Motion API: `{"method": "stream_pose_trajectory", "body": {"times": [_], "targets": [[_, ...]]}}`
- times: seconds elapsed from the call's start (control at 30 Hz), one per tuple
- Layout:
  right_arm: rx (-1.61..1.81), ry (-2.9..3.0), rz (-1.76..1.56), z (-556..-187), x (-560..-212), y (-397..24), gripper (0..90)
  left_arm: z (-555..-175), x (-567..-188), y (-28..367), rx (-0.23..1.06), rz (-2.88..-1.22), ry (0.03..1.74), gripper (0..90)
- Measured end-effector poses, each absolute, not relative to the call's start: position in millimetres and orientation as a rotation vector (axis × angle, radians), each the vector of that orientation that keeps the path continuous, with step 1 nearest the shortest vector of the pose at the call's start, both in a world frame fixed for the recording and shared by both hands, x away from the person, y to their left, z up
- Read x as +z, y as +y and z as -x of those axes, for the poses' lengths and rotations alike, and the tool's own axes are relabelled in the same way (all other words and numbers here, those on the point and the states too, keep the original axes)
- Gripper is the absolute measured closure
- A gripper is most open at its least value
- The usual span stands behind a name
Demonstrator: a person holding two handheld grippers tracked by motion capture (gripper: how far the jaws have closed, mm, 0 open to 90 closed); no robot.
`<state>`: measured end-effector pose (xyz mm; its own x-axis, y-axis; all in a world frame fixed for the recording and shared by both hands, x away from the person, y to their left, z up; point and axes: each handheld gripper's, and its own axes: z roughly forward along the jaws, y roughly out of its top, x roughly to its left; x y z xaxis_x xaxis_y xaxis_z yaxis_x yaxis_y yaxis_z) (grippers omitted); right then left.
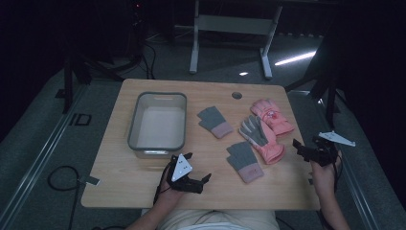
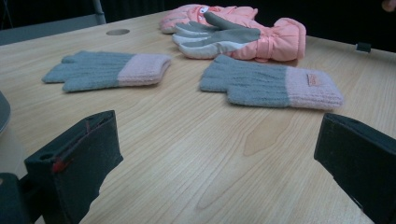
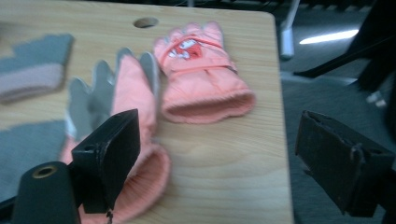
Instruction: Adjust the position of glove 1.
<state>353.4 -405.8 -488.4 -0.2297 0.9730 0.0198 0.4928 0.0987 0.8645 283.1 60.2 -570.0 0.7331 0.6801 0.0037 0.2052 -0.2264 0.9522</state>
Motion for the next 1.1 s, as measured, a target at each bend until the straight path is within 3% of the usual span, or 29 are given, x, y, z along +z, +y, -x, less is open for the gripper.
{"method": "stream_pose_trajectory", "body": {"times": [0.8, 1.1], "targets": [[1.121, 1.983, -1.283, -391, -459, -324, 11.1, -283, -570, 60, 0.513, -1.79, 0.687, 0.0], [1.163, 2.032, -1.198, -401, -458, -299, 16.3, -283, -570, 60, 0.514, -1.79, 0.681, 0.0]]}}
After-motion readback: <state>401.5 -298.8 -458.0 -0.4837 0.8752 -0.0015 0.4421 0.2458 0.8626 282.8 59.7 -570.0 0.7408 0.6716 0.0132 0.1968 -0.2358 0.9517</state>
